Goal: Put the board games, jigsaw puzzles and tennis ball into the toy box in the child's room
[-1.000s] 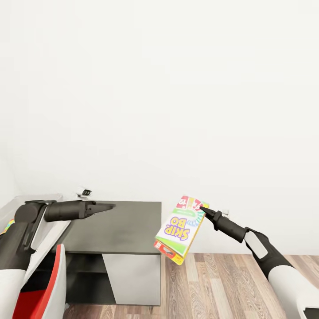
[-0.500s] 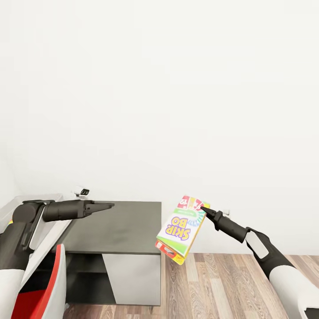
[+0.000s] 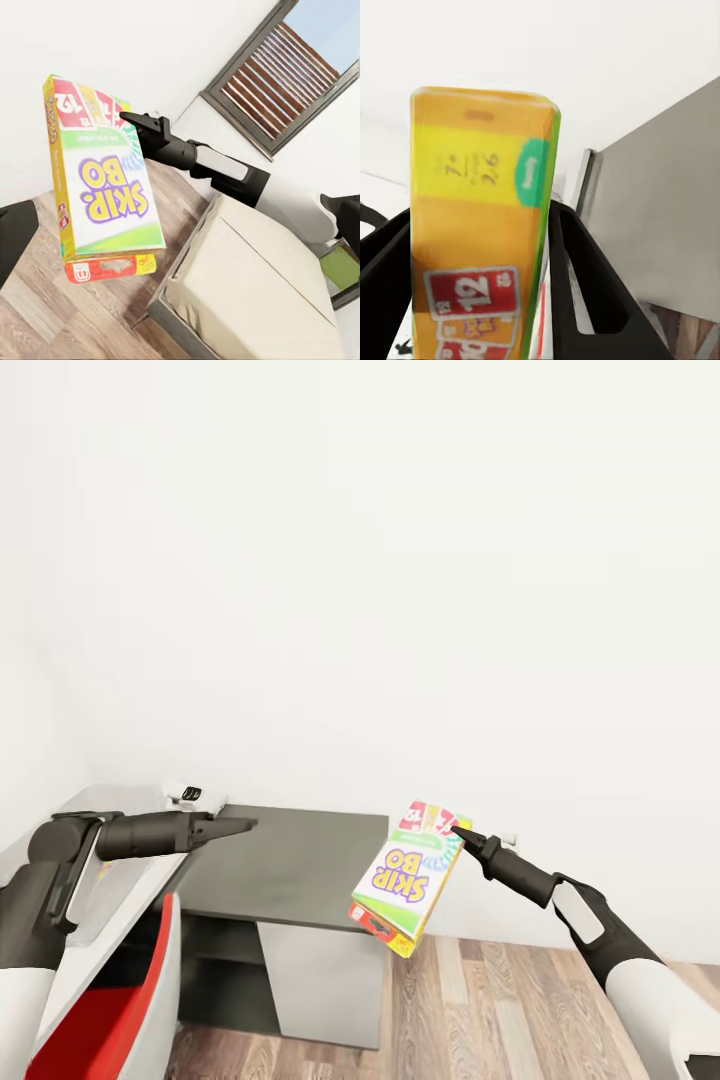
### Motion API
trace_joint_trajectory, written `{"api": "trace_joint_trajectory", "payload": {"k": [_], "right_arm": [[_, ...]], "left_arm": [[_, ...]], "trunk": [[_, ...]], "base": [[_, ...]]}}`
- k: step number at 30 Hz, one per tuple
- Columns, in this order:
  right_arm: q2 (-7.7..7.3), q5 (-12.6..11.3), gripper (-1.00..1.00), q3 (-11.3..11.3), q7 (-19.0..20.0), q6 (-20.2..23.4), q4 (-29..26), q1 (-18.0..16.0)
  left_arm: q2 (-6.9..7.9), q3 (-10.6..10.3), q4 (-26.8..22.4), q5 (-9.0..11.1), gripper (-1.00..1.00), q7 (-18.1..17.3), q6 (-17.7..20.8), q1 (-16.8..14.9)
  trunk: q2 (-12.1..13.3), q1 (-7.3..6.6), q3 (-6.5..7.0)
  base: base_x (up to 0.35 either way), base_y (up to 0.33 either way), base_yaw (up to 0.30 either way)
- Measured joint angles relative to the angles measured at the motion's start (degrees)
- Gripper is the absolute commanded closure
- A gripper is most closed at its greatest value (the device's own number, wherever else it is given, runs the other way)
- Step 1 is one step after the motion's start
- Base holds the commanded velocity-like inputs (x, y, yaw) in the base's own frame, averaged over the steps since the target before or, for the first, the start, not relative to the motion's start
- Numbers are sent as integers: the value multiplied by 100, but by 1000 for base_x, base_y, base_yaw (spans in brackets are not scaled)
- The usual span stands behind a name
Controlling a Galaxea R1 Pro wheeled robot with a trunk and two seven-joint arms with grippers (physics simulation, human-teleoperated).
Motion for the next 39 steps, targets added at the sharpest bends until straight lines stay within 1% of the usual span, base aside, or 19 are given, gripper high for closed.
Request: {"api": "trace_joint_trajectory", "payload": {"k": [5, 14, 16, 20, 21, 23, 24, 26, 27, 30, 35, 37, 39], "right_arm": [[14, 2, 100, 1, 0, 0, -1, 0], [-1, -6, 100, -9, -2, 53, -9, 0], [21, -4, 100, -17, -11, 78, -11, 0], [64, -4, 100, -22, -53, 288, -19, -21], [76, -1, 100, -25, -106, 416, -81, -58], [104, -5, 100, -26, -354, 550, -213, -150], [124, 1, 100, -24, -632, 594, -276, -204], [168, -12, 100, -20, -935, 639, -318, -265], [220, -27, 100, -22, -1054, 663, -332, -334], [283, -41, 100, -23, -1175, 711, -345, -489], [361, -52, 100, -22, -1430, 868, -347, -855], [430, -60, 100, -20, -1620, 912, -338, -1036], [534, -60, 100, -18, -1913, 927, -322, -1230]], "left_arm": [[0, 1, 0, 0, -100, 0, 0, 0], [0, 3, 0, 0, -100, 0, 0, 3], [0, 5, 0, 0, -100, 0, 0, 5], [0, 5, 0, -12, -100, 0, 0, 5], [0, 5, 0, -18, -100, 0, -1, 5], [2, 6, 0, -18, -100, 0, -1, 2], [1, 6, 0, -17, -100, 0, -1, 5], [0, 6, 0, -18, -100, 0, -1, 6], [0, 5, 0, -18, -100, 0, -1, 6], [6, 7, 0, -18, -100, 0, -1, 6], [66, 6, 0, -4, -100, 0, -1, 7], [77, 6, 0, -3, -100, 0, -1, 7], [83, 9, 5, -7, -100, 0, -1, 7]], "trunk": [[-1, -1, 0], [-1, -1, 0], [-1, -1, 0], [-1, -1, 0], [-1, -1, 0], [-1, -1, 0], [-1, -1, 0], [0, -1, 0], [0, -1, 0], [-1, -1, 0], [-1, -1, 0], [-1, -1, 1], [0, -1, 1]], "base": [[-113, 0, 290], [-9, 0, 291], [0, 0, 292], [0, 0, 292], [0, 0, 292], [0, 0, 292], [0, 0, 292], [0, 0, 292], [0, 0, 292], [0, 0, 292], [0, 0, 292], [0, 0, 292], [0, 0, 292]]}}
